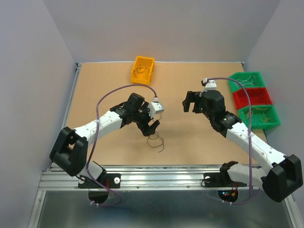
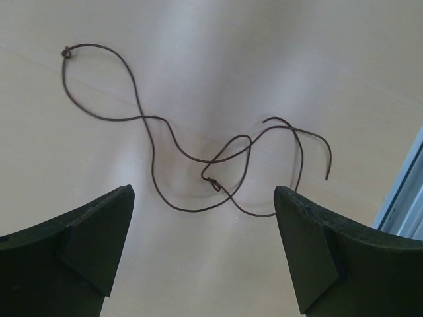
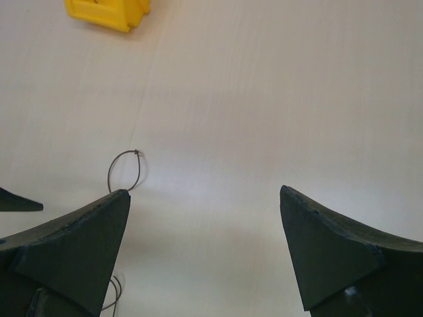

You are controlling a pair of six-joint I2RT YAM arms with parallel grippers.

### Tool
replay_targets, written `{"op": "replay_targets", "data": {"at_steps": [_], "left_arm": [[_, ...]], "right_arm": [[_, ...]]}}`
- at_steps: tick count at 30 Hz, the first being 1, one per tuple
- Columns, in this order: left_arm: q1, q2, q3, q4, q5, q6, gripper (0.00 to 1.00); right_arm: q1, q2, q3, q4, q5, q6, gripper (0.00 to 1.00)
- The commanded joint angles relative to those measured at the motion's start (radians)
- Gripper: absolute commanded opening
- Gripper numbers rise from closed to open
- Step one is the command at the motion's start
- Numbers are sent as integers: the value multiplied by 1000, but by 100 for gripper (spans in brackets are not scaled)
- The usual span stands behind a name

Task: Untangle the cables

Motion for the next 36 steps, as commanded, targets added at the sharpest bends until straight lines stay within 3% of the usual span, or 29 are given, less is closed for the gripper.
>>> {"op": "replay_targets", "data": {"at_steps": [1,6,19,20,22,23,25,30,36], "left_arm": [[-18,-9,40,-50,42,68,99],[-43,69,53,-40,-27,30,99],[-98,314,176,-3,-42,-37,99],[-98,334,187,0,-47,-48,89],[-98,383,216,-7,-65,-51,61],[-98,393,219,-7,-74,-51,26],[-98,390,210,14,-105,-53,0],[-93,298,204,45,-137,-42,0],[42,258,363,22,-200,-33,0]], "right_arm": [[-3,-28,-26,19,58,21,100],[-3,-34,-44,14,99,22,100],[-3,-109,-81,11,130,33,100],[-3,-117,-84,10,132,32,100],[-3,-129,-89,10,139,32,100],[-3,-146,-96,8,142,32,100],[-3,-169,-108,8,153,30,100],[-3,-205,-121,7,165,33,100],[-3,-196,-119,7,194,30,100]]}}
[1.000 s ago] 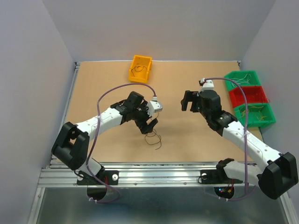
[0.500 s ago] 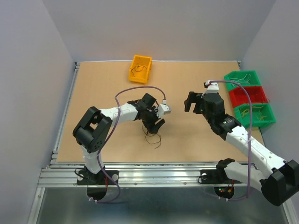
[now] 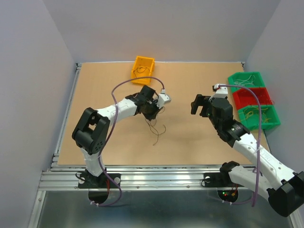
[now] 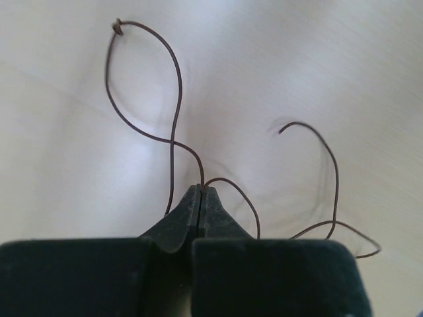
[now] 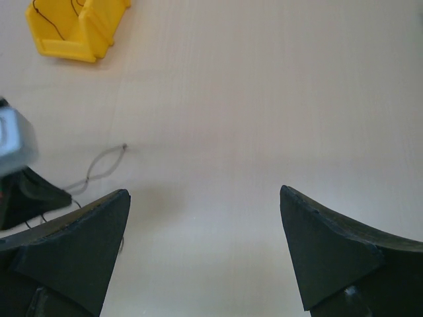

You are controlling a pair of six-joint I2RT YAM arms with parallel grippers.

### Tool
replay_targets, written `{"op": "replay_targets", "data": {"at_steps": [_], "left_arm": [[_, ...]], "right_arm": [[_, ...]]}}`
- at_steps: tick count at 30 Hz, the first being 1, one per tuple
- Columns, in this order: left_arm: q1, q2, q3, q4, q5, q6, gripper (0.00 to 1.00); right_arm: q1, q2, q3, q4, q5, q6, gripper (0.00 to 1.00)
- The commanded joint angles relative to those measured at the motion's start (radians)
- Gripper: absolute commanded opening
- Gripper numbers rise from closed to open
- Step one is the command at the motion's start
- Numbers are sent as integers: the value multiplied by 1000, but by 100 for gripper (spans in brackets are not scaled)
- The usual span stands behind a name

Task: Untangle the cables

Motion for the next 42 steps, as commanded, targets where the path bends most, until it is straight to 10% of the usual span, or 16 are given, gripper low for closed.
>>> {"op": "replay_targets", "data": {"at_steps": [1,16,36,41,42], "left_arm": [[131,-68,183,-9,-62,12,0],[363,342,998,104,-87,69,0],[349,703,1053,363,-295,207,0],[352,625,998,398,-312,175,24],[355,599,977,414,-291,163,46]], "right_arm": [[-3,-1,-21,26,45,1,100],[-7,25,-9,28,65,7,100],[-9,66,9,29,66,26,100],[-9,92,14,32,66,24,100],[-9,94,14,34,69,24,100]]}}
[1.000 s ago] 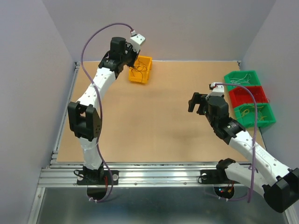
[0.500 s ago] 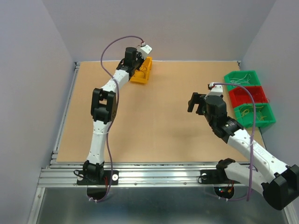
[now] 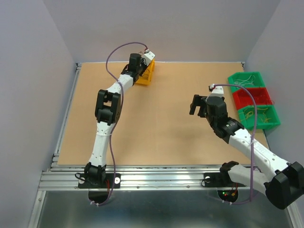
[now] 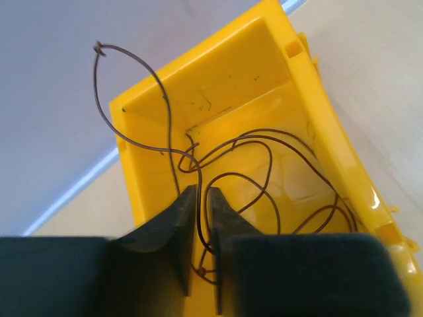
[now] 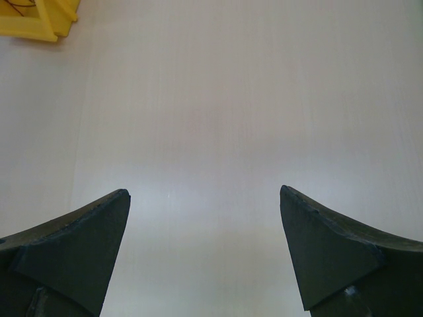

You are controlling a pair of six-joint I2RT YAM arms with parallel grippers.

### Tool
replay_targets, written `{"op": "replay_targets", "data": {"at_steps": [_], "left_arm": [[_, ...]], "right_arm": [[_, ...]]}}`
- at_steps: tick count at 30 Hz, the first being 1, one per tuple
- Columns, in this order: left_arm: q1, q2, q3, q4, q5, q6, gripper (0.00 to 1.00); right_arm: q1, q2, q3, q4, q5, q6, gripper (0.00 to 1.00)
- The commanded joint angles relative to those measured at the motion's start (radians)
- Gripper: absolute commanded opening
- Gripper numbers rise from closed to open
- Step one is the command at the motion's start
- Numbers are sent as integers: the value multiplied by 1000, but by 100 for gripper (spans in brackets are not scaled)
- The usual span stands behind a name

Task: Untangle the cables

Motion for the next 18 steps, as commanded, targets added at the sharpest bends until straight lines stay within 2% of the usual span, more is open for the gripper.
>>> {"op": "replay_targets", "data": {"at_steps": [1,2,3,6,10,13,14,15,16,18], "left_arm": [[2,-190,-56,83,12,-40,56],[4,-215,-70,79,29,-48,62],[4,-238,-83,74,55,-65,73],[4,-330,-132,13,112,-88,85],[4,-515,-265,-39,71,-140,88],[14,-702,-452,-39,115,-198,89],[23,-757,-601,-13,129,-224,88],[28,-819,-682,17,144,-247,88],[37,-948,-853,98,178,-294,88],[42,-1081,-1027,245,197,-327,89]], "right_arm": [[-7,9,14,37,22,7,100],[-6,9,14,37,19,9,100],[-7,9,14,41,16,7,100],[-7,7,10,49,21,6,100],[-7,-10,-1,53,73,1,100],[-7,-50,-18,61,119,-14,100],[-7,-62,-24,73,122,-19,100],[-7,-83,-38,84,123,-32,100],[-7,-126,-65,92,116,-39,100],[-7,-215,-104,121,73,-57,100]]}}
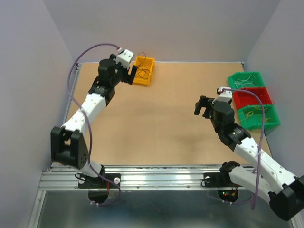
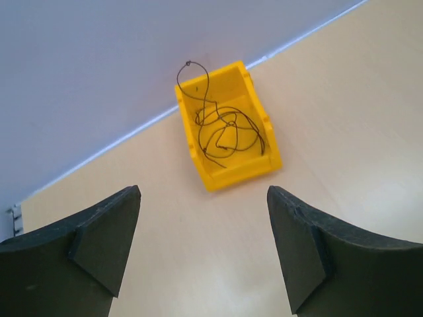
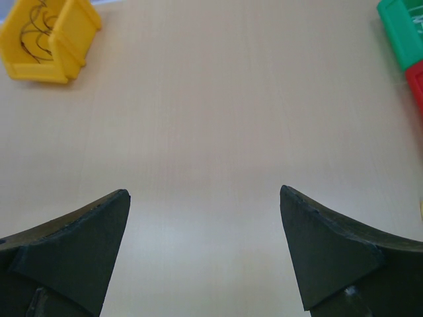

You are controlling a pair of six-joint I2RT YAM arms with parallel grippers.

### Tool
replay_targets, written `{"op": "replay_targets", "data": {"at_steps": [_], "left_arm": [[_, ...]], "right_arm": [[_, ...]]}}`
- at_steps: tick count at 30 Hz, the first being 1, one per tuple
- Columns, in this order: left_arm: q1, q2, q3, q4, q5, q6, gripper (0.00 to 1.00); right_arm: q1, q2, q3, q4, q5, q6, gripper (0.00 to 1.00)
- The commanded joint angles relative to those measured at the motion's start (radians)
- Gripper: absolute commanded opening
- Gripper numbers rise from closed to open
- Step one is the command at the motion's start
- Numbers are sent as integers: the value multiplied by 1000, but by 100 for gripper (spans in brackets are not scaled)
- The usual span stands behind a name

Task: Untangle the cables

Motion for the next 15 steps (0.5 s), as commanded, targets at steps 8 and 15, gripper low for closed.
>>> {"op": "replay_targets", "data": {"at_steps": [8,15], "left_arm": [[22,-635,-670,210,52,-203,99],[22,-806,-868,319,38,-160,99]], "right_arm": [[-7,-311,-204,179,-126,-53,100],[-7,-276,-256,247,-151,-63,100]]}}
